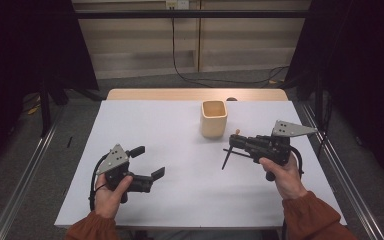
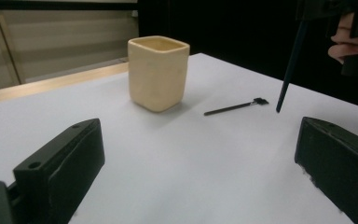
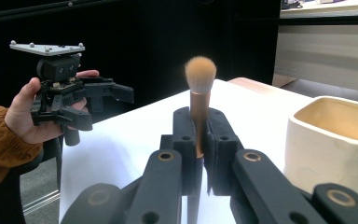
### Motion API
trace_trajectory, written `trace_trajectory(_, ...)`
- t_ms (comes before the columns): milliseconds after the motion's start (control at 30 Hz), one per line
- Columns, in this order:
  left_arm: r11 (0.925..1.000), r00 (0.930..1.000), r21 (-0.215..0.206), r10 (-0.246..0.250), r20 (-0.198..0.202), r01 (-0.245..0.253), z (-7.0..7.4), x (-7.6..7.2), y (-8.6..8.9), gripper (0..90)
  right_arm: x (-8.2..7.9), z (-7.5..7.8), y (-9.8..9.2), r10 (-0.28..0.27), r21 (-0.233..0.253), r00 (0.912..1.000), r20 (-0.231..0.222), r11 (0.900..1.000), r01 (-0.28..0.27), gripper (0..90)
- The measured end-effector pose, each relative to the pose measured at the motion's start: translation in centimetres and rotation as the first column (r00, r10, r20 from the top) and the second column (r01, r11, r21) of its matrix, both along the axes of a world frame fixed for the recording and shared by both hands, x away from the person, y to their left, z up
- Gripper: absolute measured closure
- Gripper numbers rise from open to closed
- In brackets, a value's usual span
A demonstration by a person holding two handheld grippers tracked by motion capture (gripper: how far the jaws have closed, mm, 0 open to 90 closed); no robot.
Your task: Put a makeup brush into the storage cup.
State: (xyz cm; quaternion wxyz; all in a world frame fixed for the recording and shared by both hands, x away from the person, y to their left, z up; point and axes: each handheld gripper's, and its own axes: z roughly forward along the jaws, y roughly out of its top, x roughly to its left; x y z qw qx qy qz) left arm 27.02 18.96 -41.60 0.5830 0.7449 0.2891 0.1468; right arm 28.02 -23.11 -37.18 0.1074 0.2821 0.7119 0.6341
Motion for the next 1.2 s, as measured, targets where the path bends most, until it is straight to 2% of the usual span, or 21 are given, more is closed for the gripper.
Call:
trace_trajectory(100, 0.9998, 0.9994, 0.005, 0.017, -0.031, -0.017, -0.5, -0.6, 0.9, 1.4, 0.1, 0.2, -0.3, -0.008, -0.001, 1.0, 0.0, 1.0, 0.008, 84.4)
trace_trajectory(333, 0.9987, 0.9972, -0.006, 0.049, -0.057, -0.05, -1.4, -1.2, 2.4, 1.4, 0.5, 0.8, -0.9, -0.027, -0.006, 0.9996, 0.007, 1.0, 0.027, 84.3)
trace_trajectory(433, 0.9985, 0.9969, -0.017, 0.052, -0.06, -0.053, -1.5, -1.5, 2.6, 1.4, 0.9, 0.8, -1.1, -0.037, -0.001, 0.9993, 0.003, 0.999, 0.037, 84.3)
trace_trajectory(500, 0.9996, 0.9987, -0.006, 0.028, -0.042, -0.028, -1.3, -1.9, 2.4, 1.4, 1.1, 0.7, -1.2, -0.044, -0.002, 0.999, 0.0, 0.999, 0.044, 84.3)
trace_trajectory(533, 0.9996, 0.9991, -0.015, 0.022, -0.038, -0.023, -1.2, -2.0, 2.3, 1.4, 1.2, 0.7, -1.3, -0.044, -0.001, 0.999, 0.0, 0.999, 0.044, 84.3)
trace_trajectory(600, 0.9996, 0.9993, -0.008, 0.027, -0.027, -0.027, -1.2, -2.1, 2.3, 1.4, 1.4, 0.7, -1.4, -0.047, 0.001, 0.9989, -0.001, 0.999, 0.047, 84.4)
trace_trajectory(733, 0.9996, 0.9988, 0.002, 0.028, -0.039, -0.028, -1.6, -2.1, 2.3, 1.4, 1.8, 1.2, -1.5, -0.052, -0.001, 0.9986, 0.011, 0.999, 0.052, 84.3)
trace_trajectory(1200, 0.9999, 0.9992, 0.006, 0.012, -0.039, -0.012, -1.6, -2.2, 2.3, 1.4, 3.6, 2.9, -1.1, -0.063, -0.011, 0.9973, 0.038, 0.998, 0.063, 84.4)
